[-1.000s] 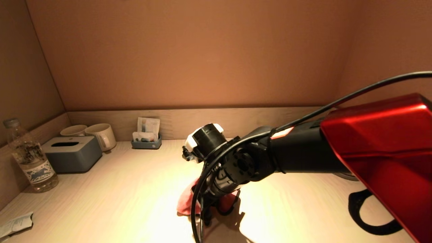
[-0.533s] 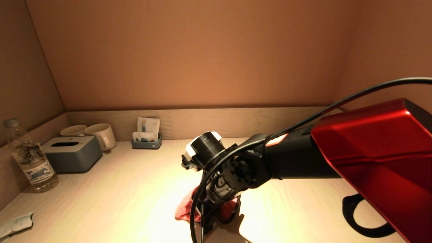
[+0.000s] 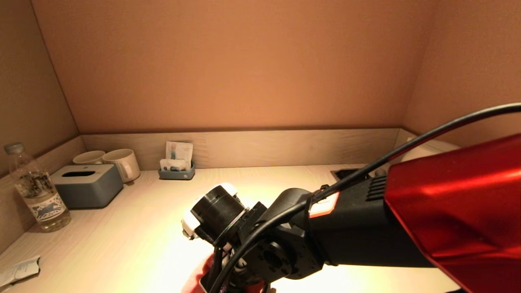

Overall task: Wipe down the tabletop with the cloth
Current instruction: Sweep the stains on the table

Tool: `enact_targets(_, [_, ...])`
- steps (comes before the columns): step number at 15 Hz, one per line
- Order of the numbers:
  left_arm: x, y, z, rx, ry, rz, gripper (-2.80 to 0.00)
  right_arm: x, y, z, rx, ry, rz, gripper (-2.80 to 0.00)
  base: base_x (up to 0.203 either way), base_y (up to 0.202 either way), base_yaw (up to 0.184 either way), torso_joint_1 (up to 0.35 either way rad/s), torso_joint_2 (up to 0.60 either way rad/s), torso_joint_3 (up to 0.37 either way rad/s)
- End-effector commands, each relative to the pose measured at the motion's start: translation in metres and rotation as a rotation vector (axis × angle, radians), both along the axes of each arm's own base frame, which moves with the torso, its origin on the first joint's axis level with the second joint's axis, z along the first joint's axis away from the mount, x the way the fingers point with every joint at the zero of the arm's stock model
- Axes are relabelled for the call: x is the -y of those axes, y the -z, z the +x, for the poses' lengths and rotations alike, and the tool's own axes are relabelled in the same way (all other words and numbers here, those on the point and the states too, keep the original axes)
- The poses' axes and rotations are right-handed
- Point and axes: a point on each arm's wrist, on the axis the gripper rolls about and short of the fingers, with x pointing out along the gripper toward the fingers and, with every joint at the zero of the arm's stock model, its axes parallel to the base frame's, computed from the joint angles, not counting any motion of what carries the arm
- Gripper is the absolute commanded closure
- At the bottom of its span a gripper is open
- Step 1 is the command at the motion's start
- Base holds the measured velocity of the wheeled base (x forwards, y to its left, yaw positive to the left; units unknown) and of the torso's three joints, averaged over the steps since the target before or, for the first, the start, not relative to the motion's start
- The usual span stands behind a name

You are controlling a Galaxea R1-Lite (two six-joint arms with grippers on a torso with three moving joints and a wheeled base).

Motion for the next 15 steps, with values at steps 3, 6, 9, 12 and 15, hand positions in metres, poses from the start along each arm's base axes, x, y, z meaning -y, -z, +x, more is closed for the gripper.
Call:
enact_targets(3, [0.000, 0.000, 0.000, -0.001, -0.001, 0.000, 0.00, -0.010, -0.001, 0.014, 0.034, 0.027, 0.045, 0.00, 0.000, 0.000, 0.000, 0.000, 0.00, 0.000])
enact_targets(6, [0.000, 0.000, 0.000, -0.001, -0.001, 0.000, 0.00, 0.011, 0.006, 0.065, 0.047, 0.160, 0.051, 0.00, 0.000, 0.000, 0.000, 0.000, 0.00, 0.000])
enact_targets(9, [0.000, 0.000, 0.000, -0.001, -0.001, 0.000, 0.00, 0.022, 0.012, 0.079, 0.037, 0.204, 0.035, 0.00, 0.000, 0.000, 0.000, 0.000, 0.00, 0.000])
enact_targets(12, [0.000, 0.000, 0.000, 0.000, -0.001, 0.000, 0.00, 0.047, 0.016, 0.080, 0.009, 0.254, -0.003, 0.00, 0.000, 0.000, 0.000, 0.000, 0.00, 0.000])
enact_targets(15, [0.000, 0.000, 0.000, -0.001, 0.000, 0.000, 0.00, 0.055, 0.003, 0.059, -0.006, 0.232, -0.020, 0.00, 0.000, 0.000, 0.000, 0.000, 0.00, 0.000])
